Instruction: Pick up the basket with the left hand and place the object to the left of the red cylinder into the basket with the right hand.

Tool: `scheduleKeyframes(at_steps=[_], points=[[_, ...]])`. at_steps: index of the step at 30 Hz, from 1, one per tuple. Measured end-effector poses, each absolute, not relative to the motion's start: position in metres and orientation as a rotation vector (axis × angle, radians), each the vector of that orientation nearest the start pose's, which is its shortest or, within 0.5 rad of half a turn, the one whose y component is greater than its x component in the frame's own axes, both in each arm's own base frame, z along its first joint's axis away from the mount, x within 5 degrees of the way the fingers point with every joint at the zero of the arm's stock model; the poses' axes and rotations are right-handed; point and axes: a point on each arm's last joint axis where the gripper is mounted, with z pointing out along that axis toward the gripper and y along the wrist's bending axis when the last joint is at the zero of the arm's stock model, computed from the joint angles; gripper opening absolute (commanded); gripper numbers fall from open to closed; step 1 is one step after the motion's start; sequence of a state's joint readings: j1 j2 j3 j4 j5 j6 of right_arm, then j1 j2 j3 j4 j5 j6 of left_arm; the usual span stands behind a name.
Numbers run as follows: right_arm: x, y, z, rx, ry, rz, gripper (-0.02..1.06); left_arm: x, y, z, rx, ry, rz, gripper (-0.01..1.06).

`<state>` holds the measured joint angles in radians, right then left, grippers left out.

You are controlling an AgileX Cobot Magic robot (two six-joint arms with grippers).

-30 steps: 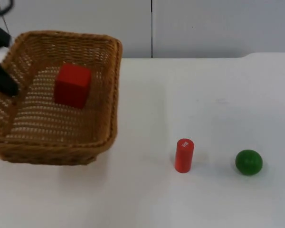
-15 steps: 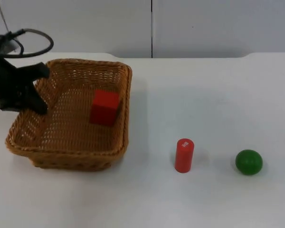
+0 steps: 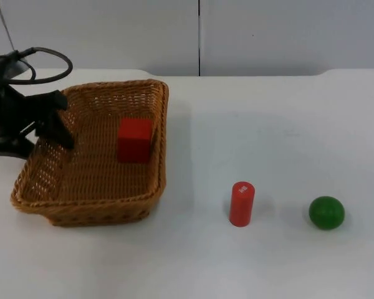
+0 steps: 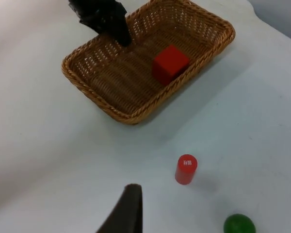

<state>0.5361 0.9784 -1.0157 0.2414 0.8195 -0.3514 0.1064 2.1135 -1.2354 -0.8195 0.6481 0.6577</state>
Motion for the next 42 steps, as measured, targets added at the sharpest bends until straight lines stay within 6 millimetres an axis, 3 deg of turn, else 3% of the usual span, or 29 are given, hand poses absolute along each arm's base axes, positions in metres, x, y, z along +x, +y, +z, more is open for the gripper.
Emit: scheduleKeyframes(at_steps=[2, 7, 11, 12, 13, 18, 19, 23, 25, 28, 29, 33, 34, 39, 40, 42], points=[[0.155, 0.111, 0.375, -0.888, 2.086, 0.385, 0.90, 0.398, 0.003, 0.108, -0.101, 2.754, -0.617, 1.05], [0.155, 0.110, 0.375, -0.890, 2.085, 0.378, 0.90, 0.400, 0.019, 0.134, -0.075, 2.697, -0.549, 1.05], [0.156, 0.110, 0.376, -0.888, 2.080, 0.375, 0.90, 0.391, 0.035, 0.181, -0.089, 2.616, -0.528, 1.05], [0.156, 0.110, 0.376, -0.887, 2.079, 0.375, 0.90, 0.387, 0.036, 0.196, -0.076, 2.592, -0.526, 1.05], [0.156, 0.110, 0.376, -0.887, 2.079, 0.375, 0.90, 0.387, 0.036, 0.196, -0.076, 2.592, -0.526, 1.05], [0.156, 0.111, 0.376, -0.883, 2.072, 0.375, 0.90, 0.359, 0.028, 0.272, 0.022, 2.456, -0.504, 1.05], [0.156, 0.111, 0.376, -0.883, 2.072, 0.375, 0.90, 0.359, 0.028, 0.272, 0.022, 2.456, -0.504, 1.05], [0.157, 0.111, 0.377, -0.858, 2.070, 0.384, 0.90, 0.328, 0.022, 0.322, 0.086, 2.341, -0.449, 1.05], [0.157, 0.111, 0.377, -0.848, 2.072, 0.389, 0.90, 0.319, 0.021, 0.329, 0.095, 2.323, -0.437, 1.05], [0.152, 0.107, 0.384, -0.816, 2.038, 0.398, 0.90, 0.283, 0.014, 0.354, 0.121, 2.249, -0.394, 1.05], [0.152, 0.107, 0.384, -0.816, 2.038, 0.398, 0.90, 0.283, 0.014, 0.354, 0.121, 2.249, -0.394, 1.05], [0.128, 0.092, 0.402, -0.779, 1.918, 0.399, 0.90, 0.239, 0.008, 0.372, 0.115, 2.185, -0.340, 1.05], [0.128, 0.092, 0.402, -0.779, 1.918, 0.399, 0.90, 0.239, 0.008, 0.372, 0.115, 2.185, -0.340, 1.05], [0.086, 0.067, 0.418, -0.719, 1.823, 0.434, 0.90, 0.185, -0.001, 0.386, 0.101, 2.077, -0.297, 1.05], [0.086, 0.067, 0.418, -0.719, 1.823, 0.434, 0.90, 0.185, -0.001, 0.386, 0.101, 2.077, -0.297, 1.05], [0.071, 0.059, 0.418, -0.715, 1.804, 0.441, 0.90, 0.165, -0.005, 0.387, 0.102, 2.033, -0.283, 1.05]])
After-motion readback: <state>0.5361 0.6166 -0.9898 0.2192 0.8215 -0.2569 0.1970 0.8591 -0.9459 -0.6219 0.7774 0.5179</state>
